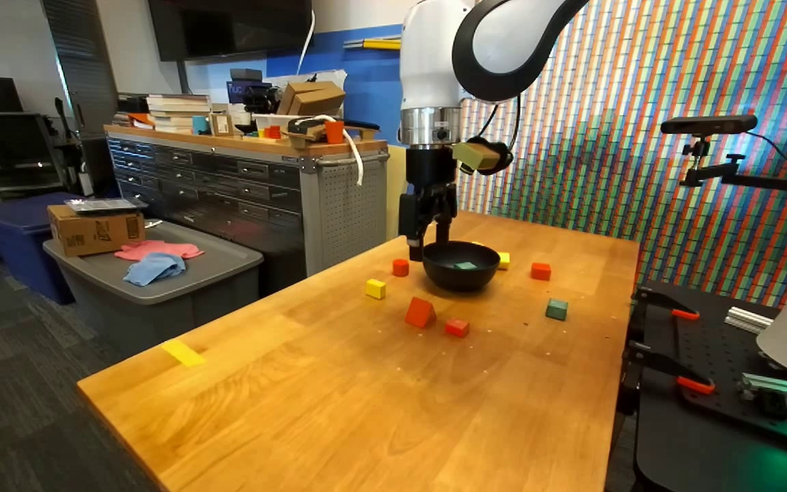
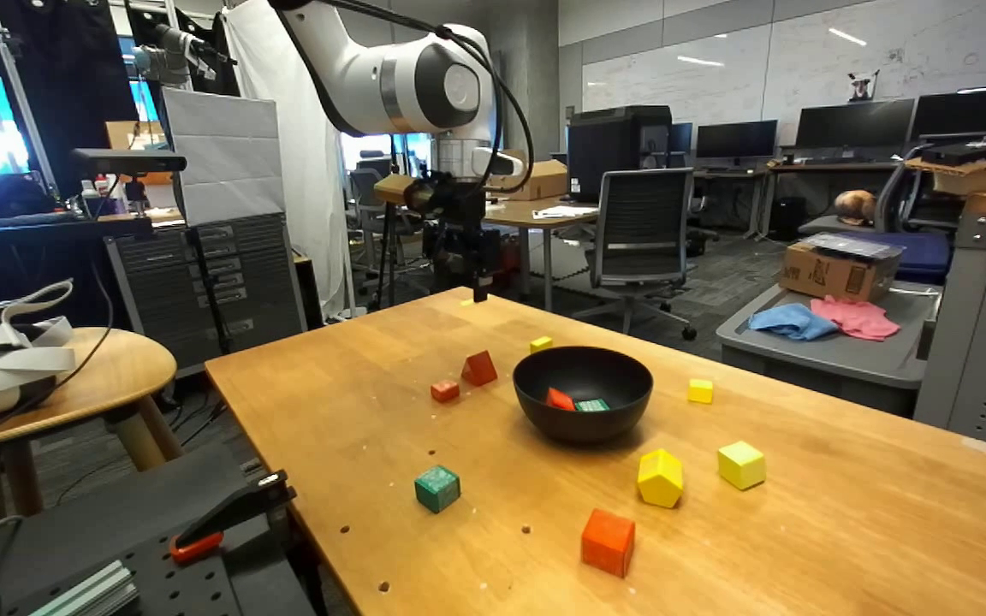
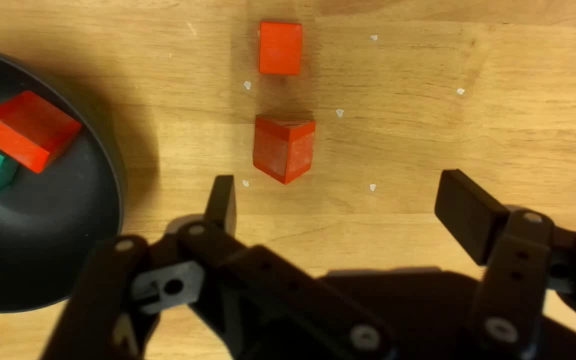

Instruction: Put all the blocks one at a time in the bowl except the right yellow block farthest away from you

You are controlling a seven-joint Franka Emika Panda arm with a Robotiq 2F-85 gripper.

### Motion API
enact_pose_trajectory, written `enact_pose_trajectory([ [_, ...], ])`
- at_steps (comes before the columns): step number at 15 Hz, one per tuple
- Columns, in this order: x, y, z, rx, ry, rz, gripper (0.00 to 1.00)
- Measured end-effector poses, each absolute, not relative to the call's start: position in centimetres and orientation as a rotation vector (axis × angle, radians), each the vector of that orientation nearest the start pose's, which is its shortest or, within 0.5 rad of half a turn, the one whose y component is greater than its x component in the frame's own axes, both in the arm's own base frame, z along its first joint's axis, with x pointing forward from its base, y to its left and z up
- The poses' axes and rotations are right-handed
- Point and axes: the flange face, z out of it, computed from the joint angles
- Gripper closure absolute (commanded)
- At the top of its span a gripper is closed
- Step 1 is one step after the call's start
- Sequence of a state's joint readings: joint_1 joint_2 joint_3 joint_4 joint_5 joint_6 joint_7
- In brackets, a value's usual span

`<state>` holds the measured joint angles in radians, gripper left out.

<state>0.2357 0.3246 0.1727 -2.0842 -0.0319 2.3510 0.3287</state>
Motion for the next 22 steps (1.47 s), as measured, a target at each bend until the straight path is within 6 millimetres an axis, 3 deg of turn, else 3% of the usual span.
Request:
enact_pose_trajectory([
  [5,54.4,21.9,25.7,-3.155,-0.042,-0.020,0.00],
  [10,54.6,21.2,21.6,-3.159,0.034,-0.001,0.00],
  [15,54.0,22.0,18.1,-3.162,0.024,0.032,0.00],
  [16,53.8,22.2,17.6,-3.163,0.019,0.031,0.03],
  [18,53.6,22.7,16.8,-3.168,0.011,0.033,0.28],
  [19,53.6,22.9,16.5,-3.172,0.009,0.037,0.29],
  [22,53.2,23.2,15.5,-3.186,-0.005,0.053,0.54],
])
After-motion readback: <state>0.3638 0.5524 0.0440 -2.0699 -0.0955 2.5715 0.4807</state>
